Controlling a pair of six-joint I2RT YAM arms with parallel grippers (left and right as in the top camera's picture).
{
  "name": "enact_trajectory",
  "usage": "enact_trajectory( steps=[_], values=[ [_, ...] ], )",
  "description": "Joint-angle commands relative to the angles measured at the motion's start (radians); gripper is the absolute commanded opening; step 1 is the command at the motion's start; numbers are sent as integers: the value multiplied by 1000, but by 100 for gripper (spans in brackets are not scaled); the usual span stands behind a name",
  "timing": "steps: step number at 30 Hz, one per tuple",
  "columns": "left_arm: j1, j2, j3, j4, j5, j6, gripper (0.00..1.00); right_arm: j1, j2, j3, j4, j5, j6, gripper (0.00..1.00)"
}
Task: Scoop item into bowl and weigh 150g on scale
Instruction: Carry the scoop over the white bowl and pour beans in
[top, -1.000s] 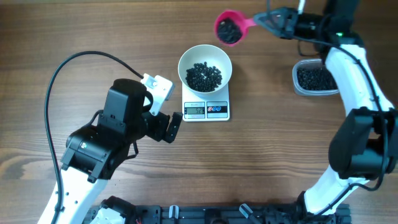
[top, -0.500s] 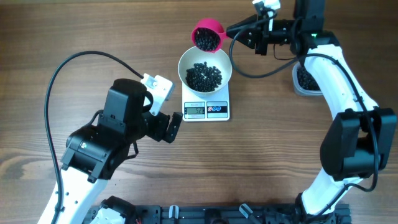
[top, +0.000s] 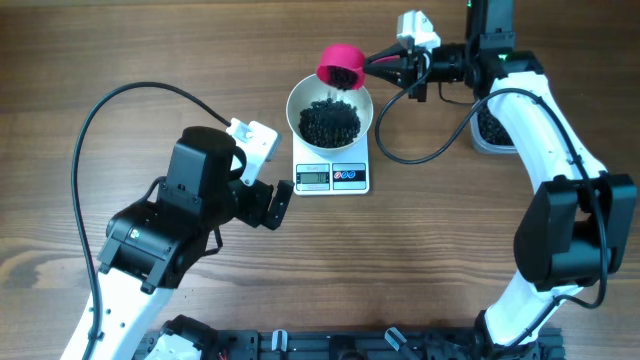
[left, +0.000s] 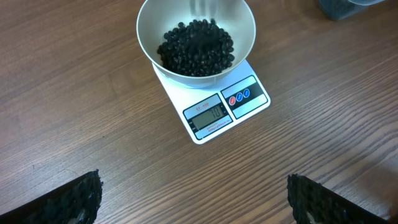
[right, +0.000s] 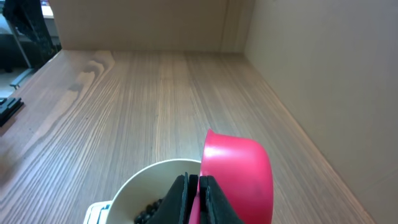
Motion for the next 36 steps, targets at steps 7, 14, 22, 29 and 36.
enact_trajectory(
  steps=[7,14,22,29,36],
  values=[
    [5,-4,14,3,14,8,100,80,-30,11,-8,115,-5,4],
    [5,-4,14,3,15,8,100,79,-30,11,-7,104,168,4],
    [5,-4,14,3,15,8,100,-26,-30,11,40,-15,557,4],
    [5,-4,14,3,15,8,100,-58,-30,11,208,18,811,4],
    [5,-4,14,3,14,8,100,-41,-30,11,368,35,922,4]
  ],
)
